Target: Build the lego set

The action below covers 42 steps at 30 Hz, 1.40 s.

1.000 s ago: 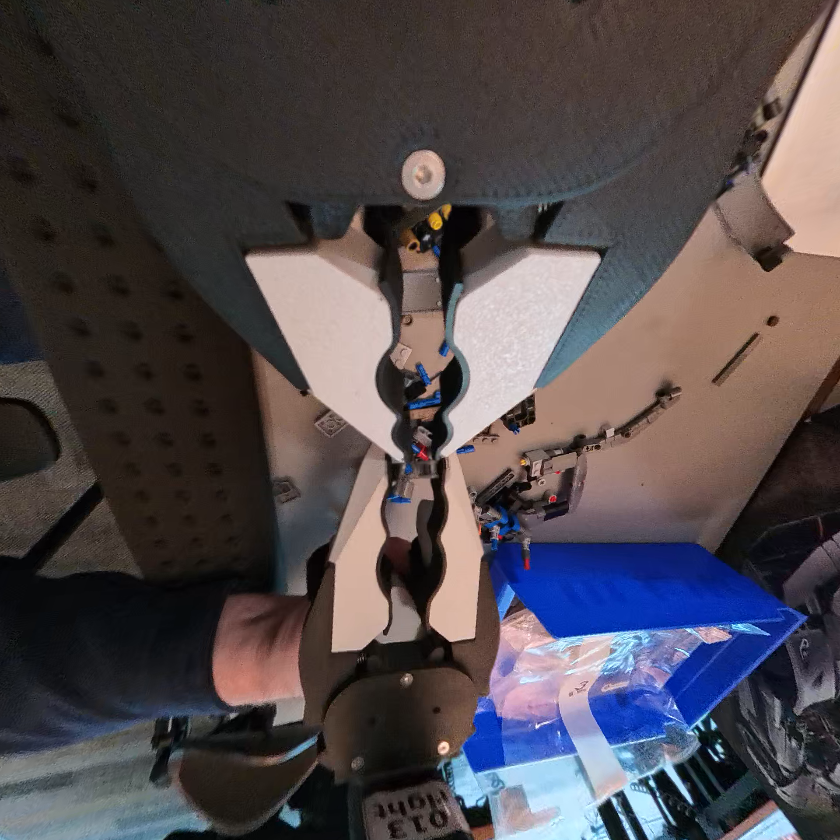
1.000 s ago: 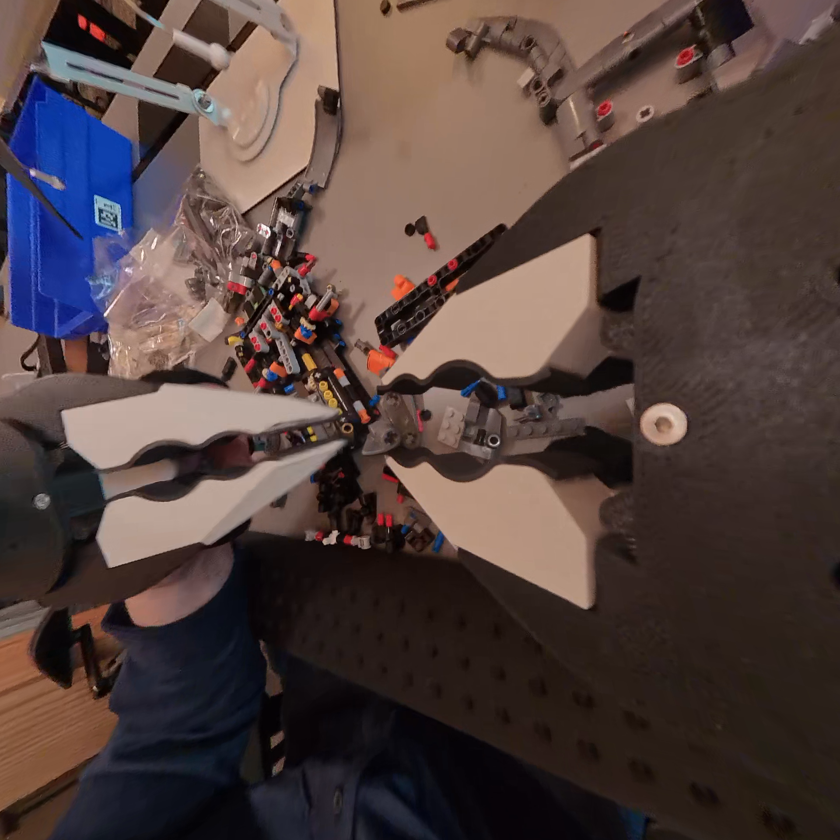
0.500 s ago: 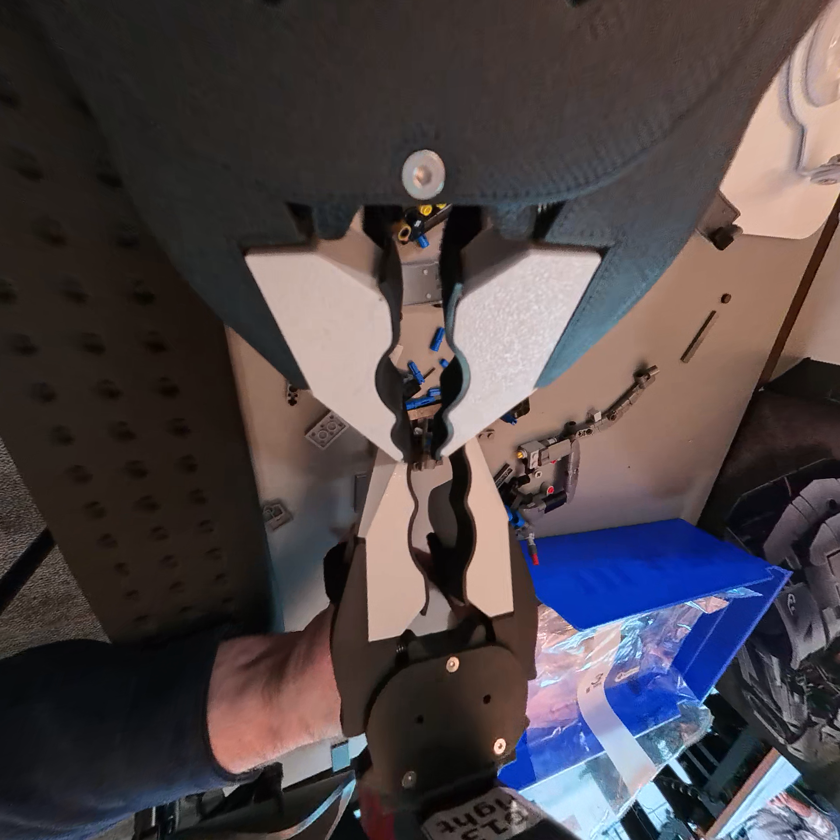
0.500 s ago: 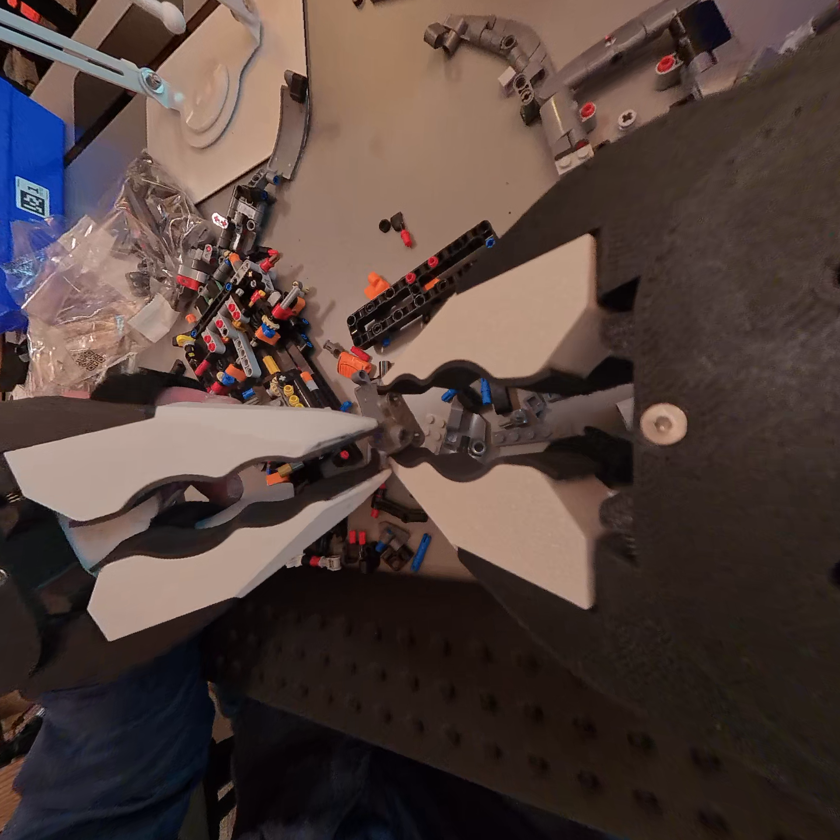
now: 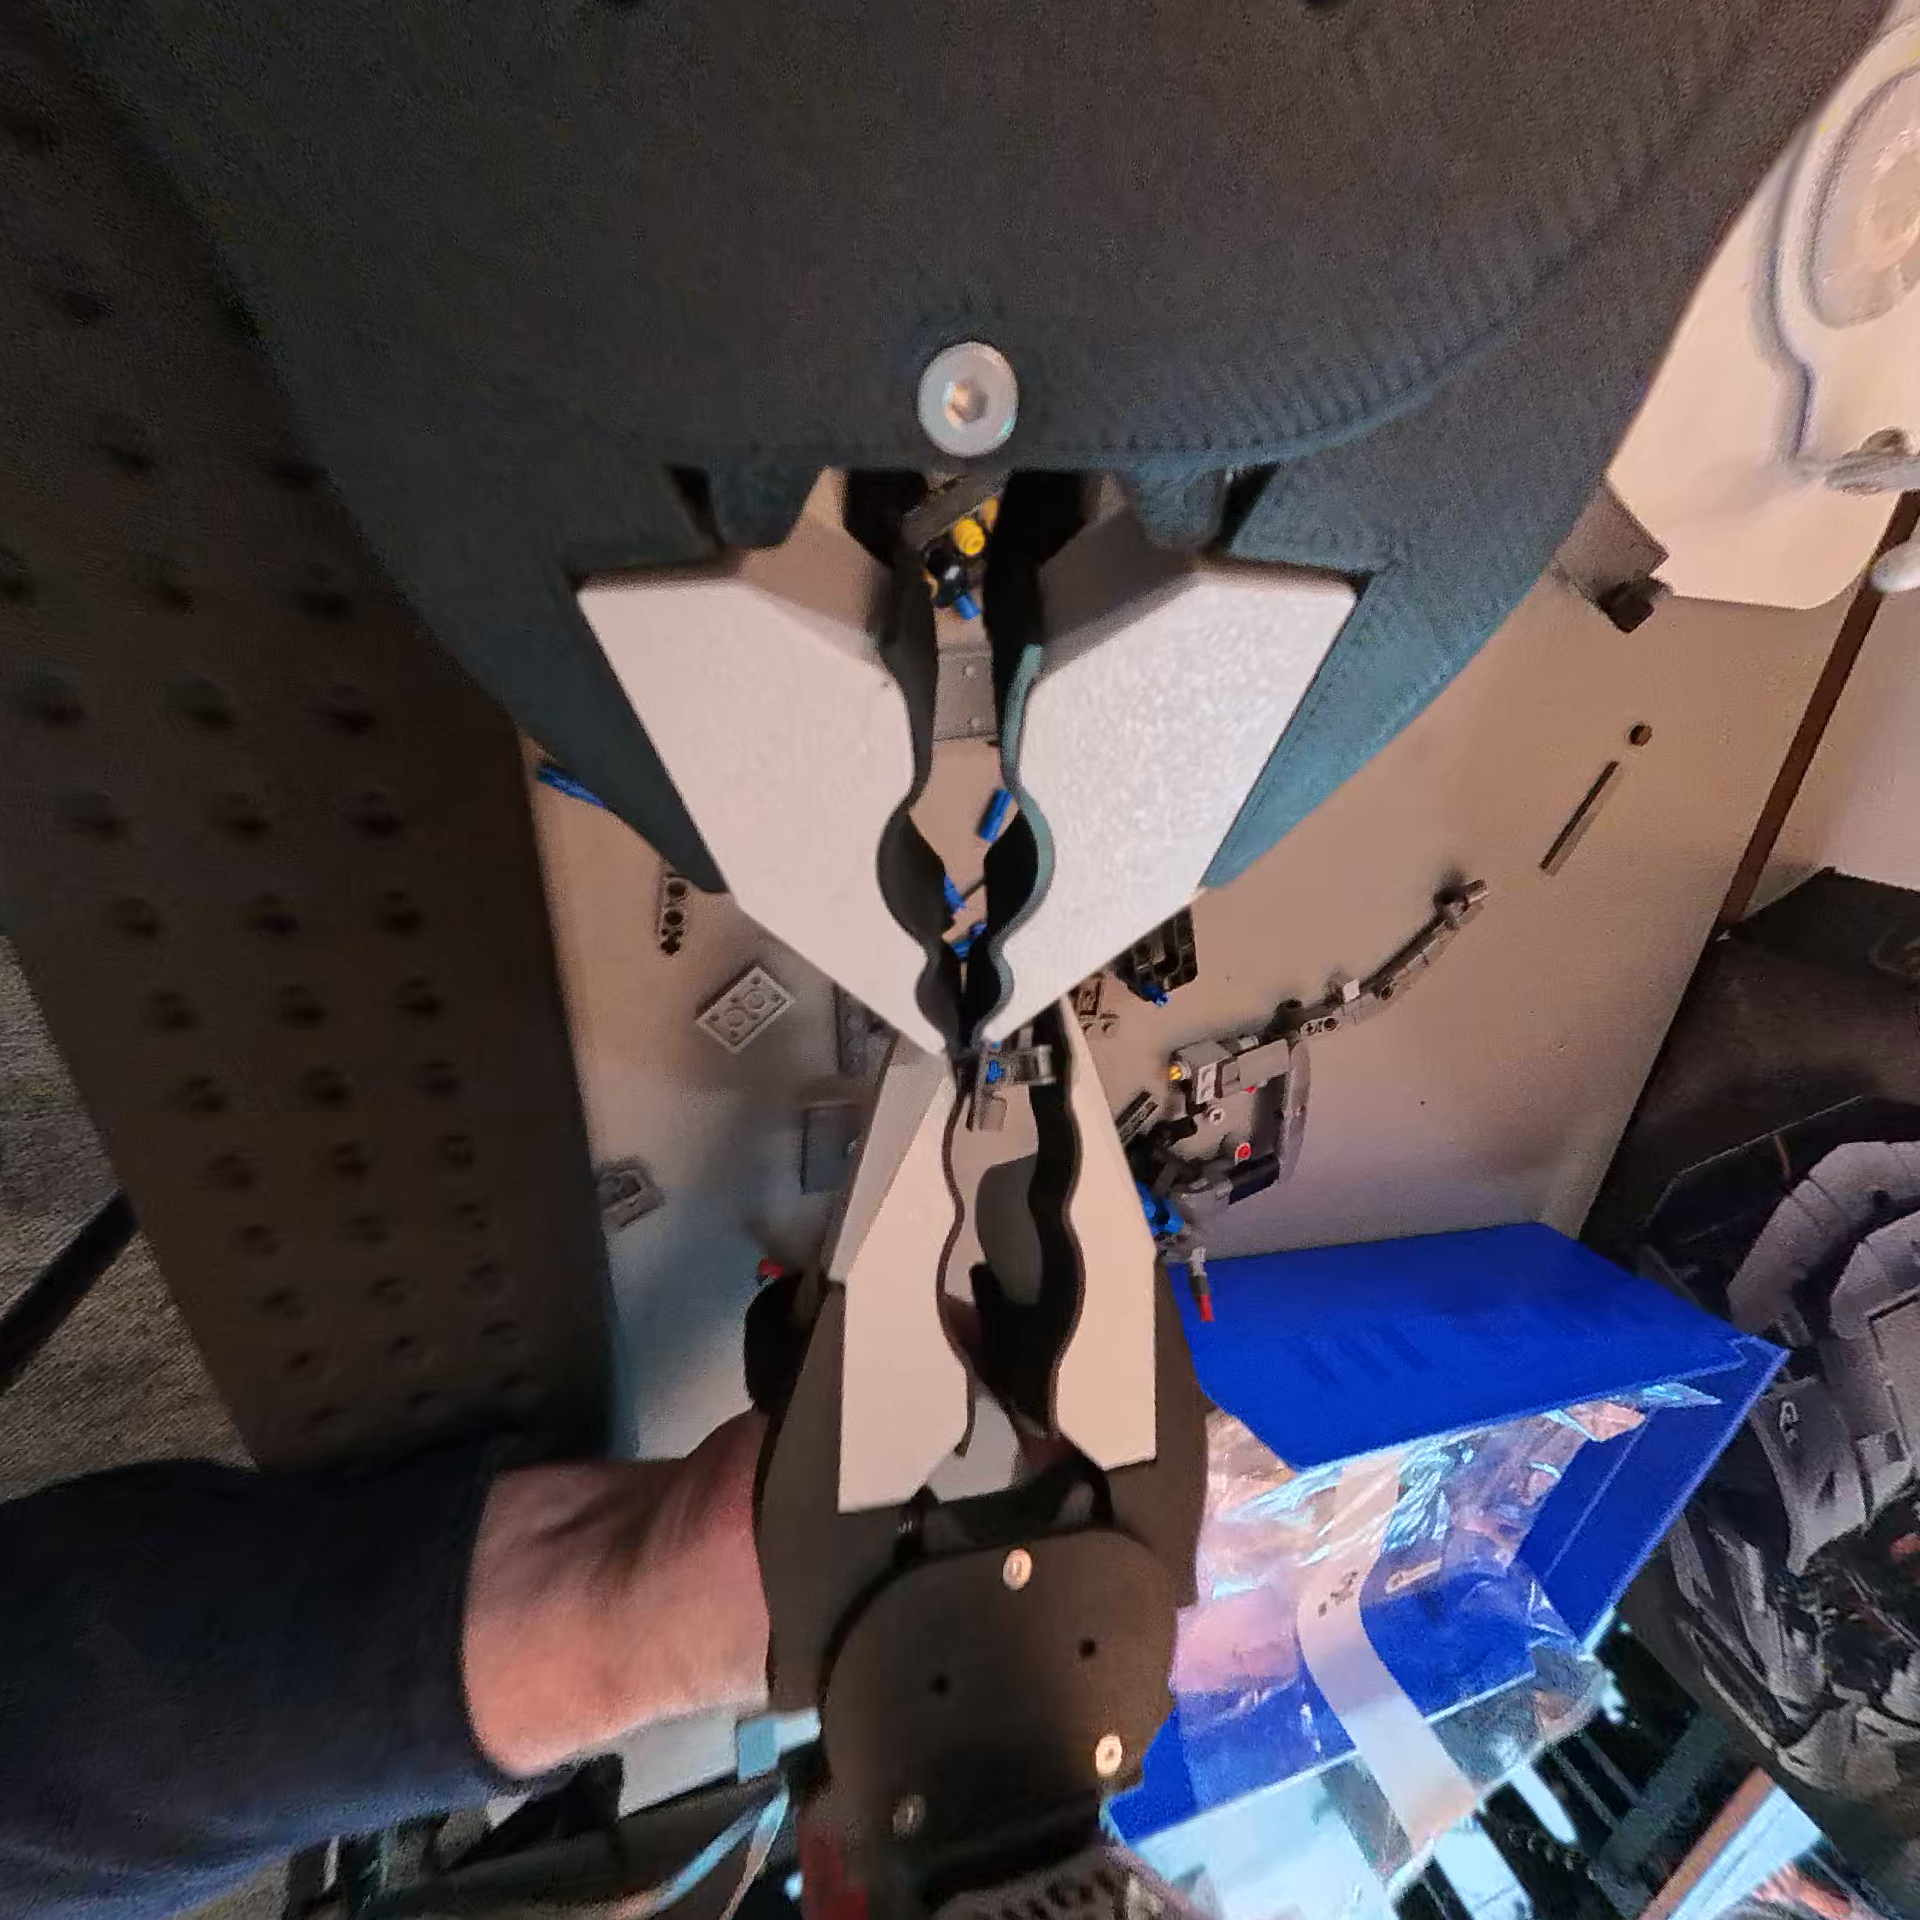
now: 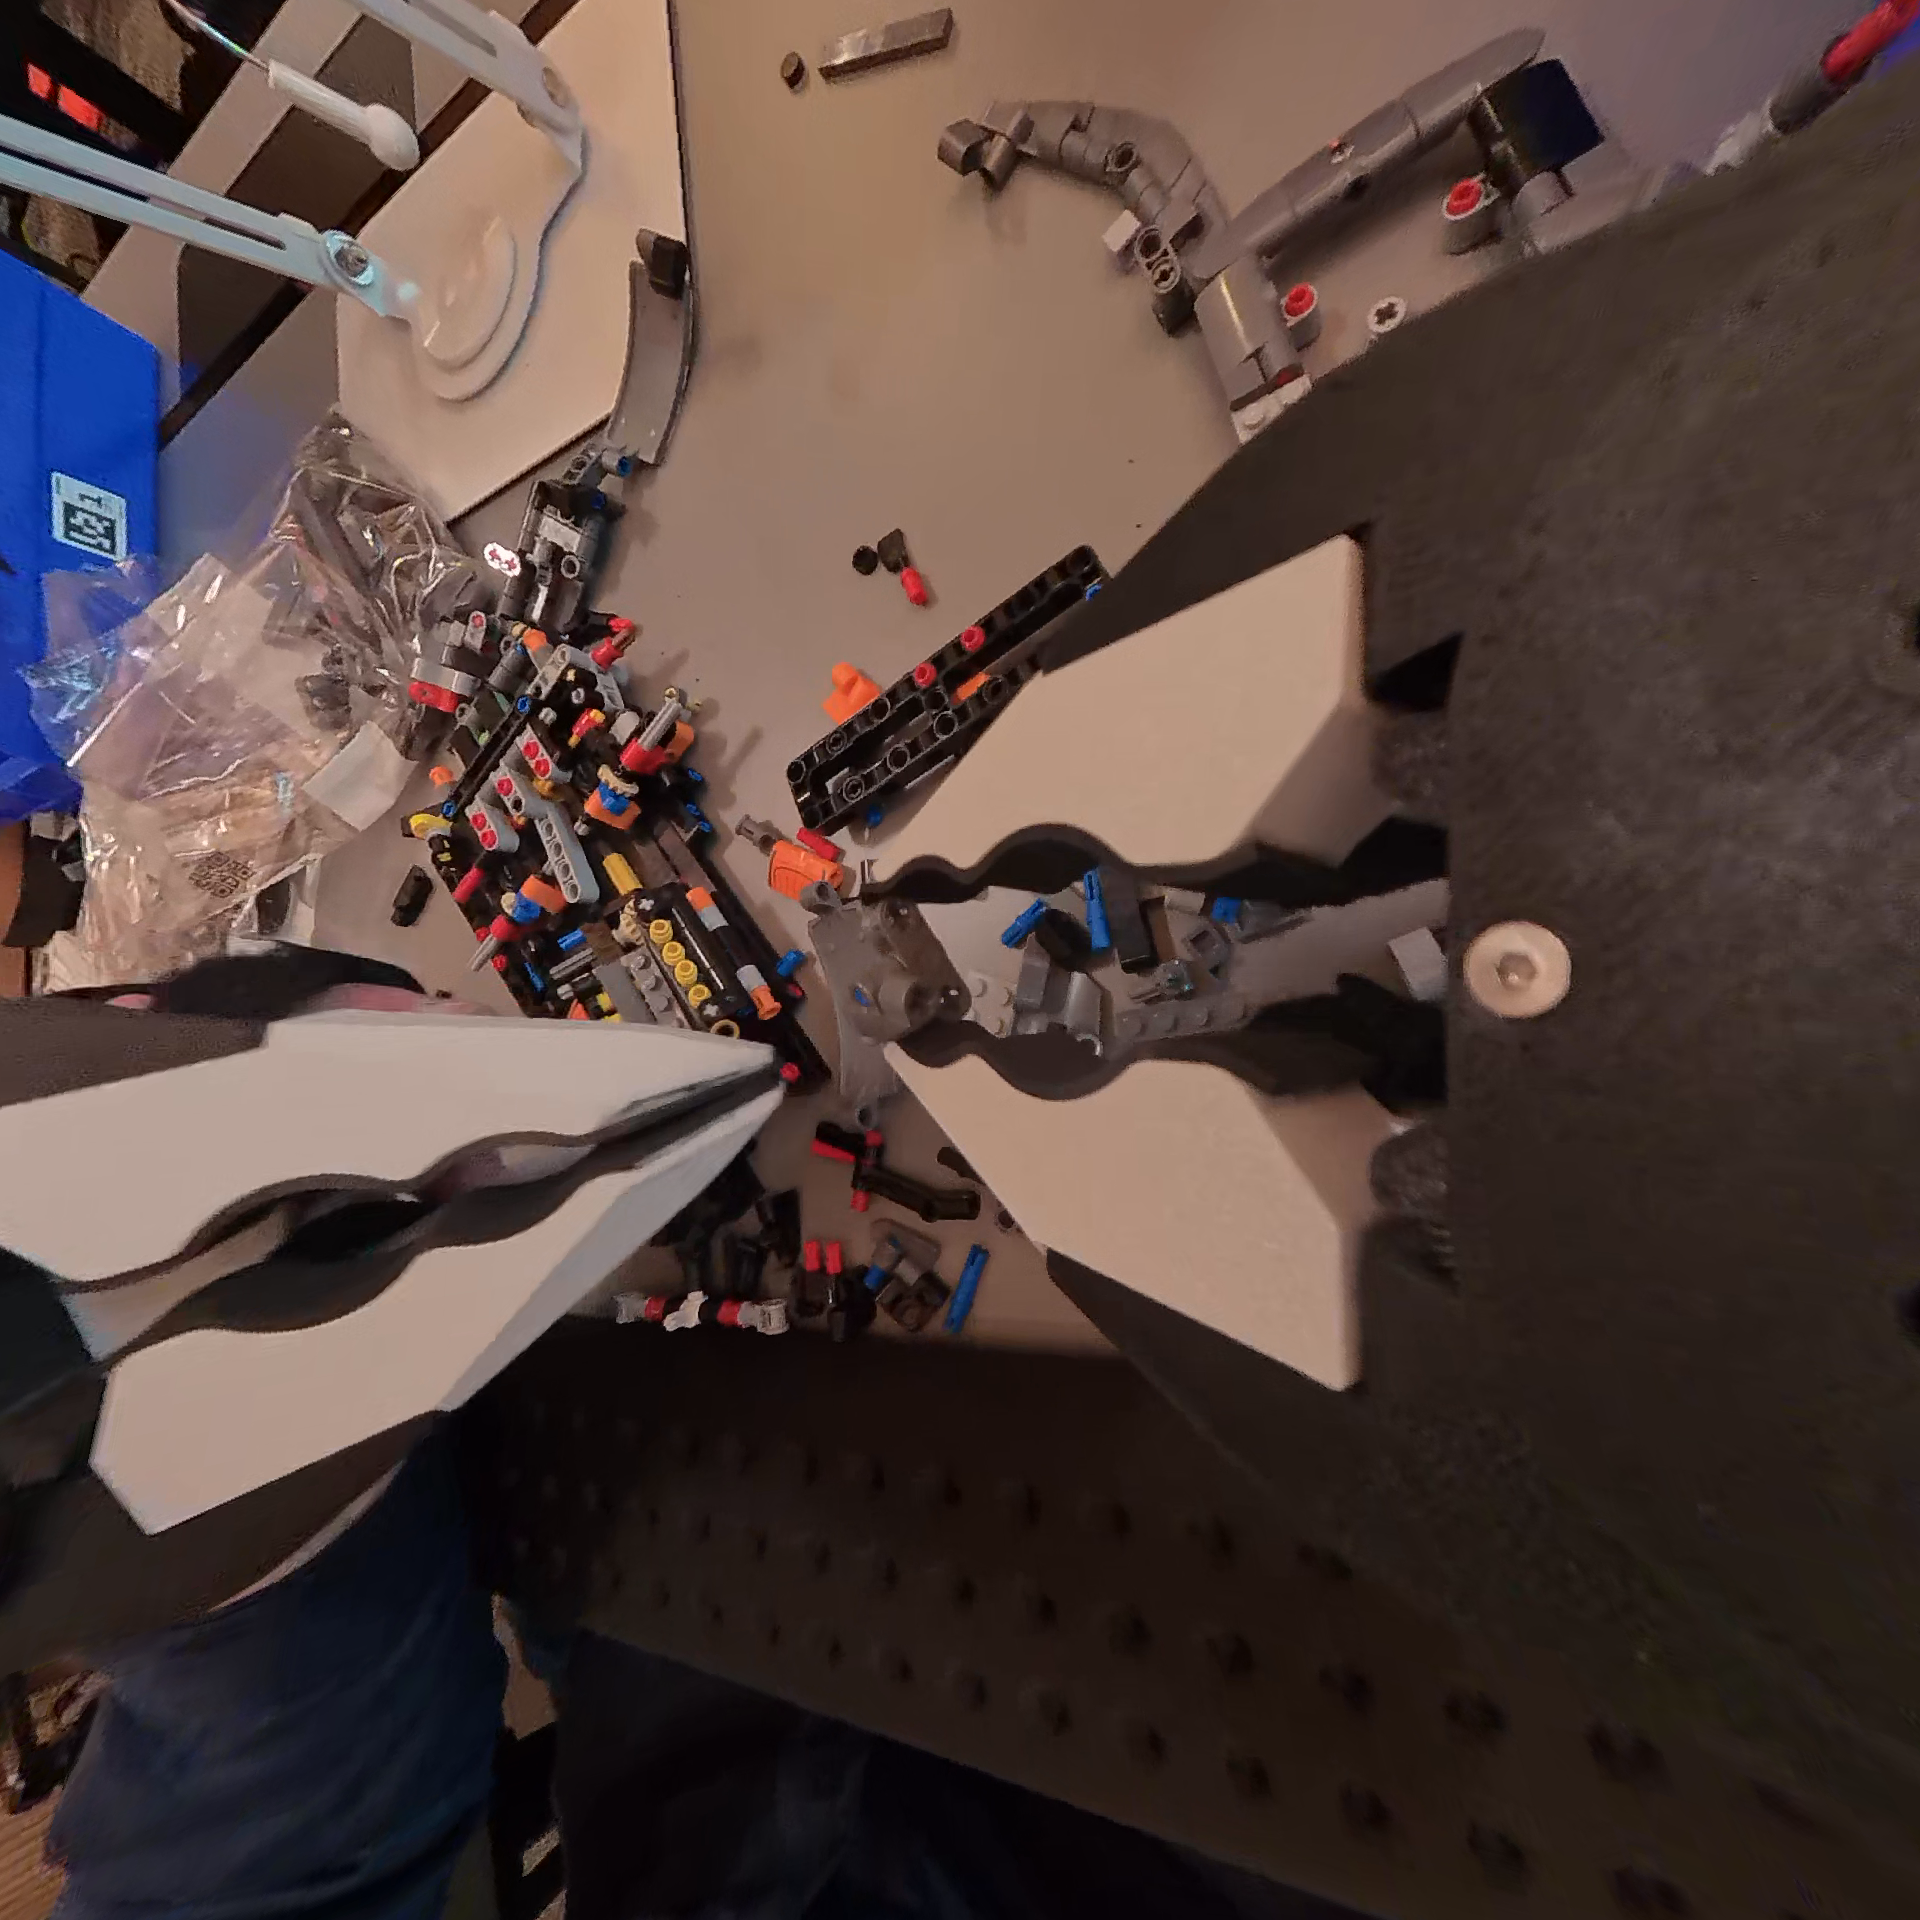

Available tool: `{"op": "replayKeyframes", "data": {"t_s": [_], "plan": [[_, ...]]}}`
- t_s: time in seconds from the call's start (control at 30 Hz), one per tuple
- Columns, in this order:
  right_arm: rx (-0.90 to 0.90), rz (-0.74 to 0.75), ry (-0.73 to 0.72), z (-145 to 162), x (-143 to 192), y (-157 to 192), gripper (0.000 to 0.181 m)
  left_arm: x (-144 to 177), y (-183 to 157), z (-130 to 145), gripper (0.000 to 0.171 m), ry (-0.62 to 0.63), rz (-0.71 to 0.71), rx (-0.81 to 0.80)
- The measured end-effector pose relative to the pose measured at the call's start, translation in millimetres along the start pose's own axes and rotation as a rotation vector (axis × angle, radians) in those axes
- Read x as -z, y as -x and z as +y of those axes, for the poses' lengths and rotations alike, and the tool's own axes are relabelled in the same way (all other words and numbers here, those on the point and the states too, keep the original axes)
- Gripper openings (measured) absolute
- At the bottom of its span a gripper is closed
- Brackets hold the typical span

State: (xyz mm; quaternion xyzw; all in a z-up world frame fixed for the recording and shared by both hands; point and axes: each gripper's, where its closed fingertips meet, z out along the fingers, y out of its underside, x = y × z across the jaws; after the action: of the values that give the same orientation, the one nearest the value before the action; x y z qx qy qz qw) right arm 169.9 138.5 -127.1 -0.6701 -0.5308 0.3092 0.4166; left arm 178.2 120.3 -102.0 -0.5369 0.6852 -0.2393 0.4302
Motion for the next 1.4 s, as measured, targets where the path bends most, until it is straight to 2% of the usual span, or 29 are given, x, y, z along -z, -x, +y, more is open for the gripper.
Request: {"op": "replayKeyframes", "data": {"t_s": [0.07, 0.1, 0.23, 0.3, 0.67, 0.87, 0.9, 0.97, 1.0, 1.1, 1.17, 1.33, 1.4], "plan": [[-0.001, -0.005, -0.003, -0.4, -0.3, 0.8, 0.020, -5.1, 5.3, 5.2, 0.000, 0.031, -0.059, -0.044], [0.000, -0.006, 0.006, 1.1, -1.3, 1.2, 0.020, -6.4, 6.4, 4.6, 0.007, 0.036, -0.079, -0.066], [0.010, -0.013, 0.018, 2.6, -3.3, 3.1, 0.020, -10.0, 3.8, 5.2, 0.009, 0.044, -0.072, -0.080], [0.008, -0.013, 0.016, 2.3, -3.0, 2.9, 0.020, -10.5, 3.3, 5.2, 0.003, 0.046, -0.078, -0.097], [-0.002, -0.015, 0.020, 3.1, -3.5, 2.3, 0.020, -9.5, 3.2, 5.9, 0.000, 0.106, -0.115, -0.126], [0.007, -0.036, -0.026, -5.1, 0.6, 6.4, 0.020, -4.0, 1.6, -6.4, 0.000, 0.035, -0.098, -0.055], [0.009, -0.018, -0.017, -3.5, 1.0, 3.5, 0.020, 1.6, 1.8, -17.1, 0.000, -0.025, -0.096, -0.030], [0.032, 0.058, 0.144, 26.7, -4.2, -9.5, 0.017, 24.7, 12.9, -40.2, 0.000, -0.136, -0.142, 0.017], [0.033, 0.037, 0.150, 29.9, -6.6, -5.5, 0.017, 31.1, 21.5, -36.9, 0.000, -0.121, -0.178, 0.017], [0.047, 0.014, 0.009, 3.7, 1.1, 1.6, 0.018, 26.8, 21.1, -12.5, 0.000, -0.058, -0.122, 0.054], [0.045, 0.080, 0.036, 8.8, 3.3, -10.3, 0.019, 16.0, 16.1, -3.2, 0.000, -0.019, -0.089, 0.063], [0.222, 0.261, 0.151, 13.5, -1.1, -21.8, 0.019, -5.0, 14.7, 3.7, 0.000, 0.009, -0.068, 0.138], [0.278, 0.329, 0.155, 6.9, 1.1, -24.8, 0.019, -8.2, 16.4, 8.6, 0.009, 0.012, -0.040, 0.230]]}}
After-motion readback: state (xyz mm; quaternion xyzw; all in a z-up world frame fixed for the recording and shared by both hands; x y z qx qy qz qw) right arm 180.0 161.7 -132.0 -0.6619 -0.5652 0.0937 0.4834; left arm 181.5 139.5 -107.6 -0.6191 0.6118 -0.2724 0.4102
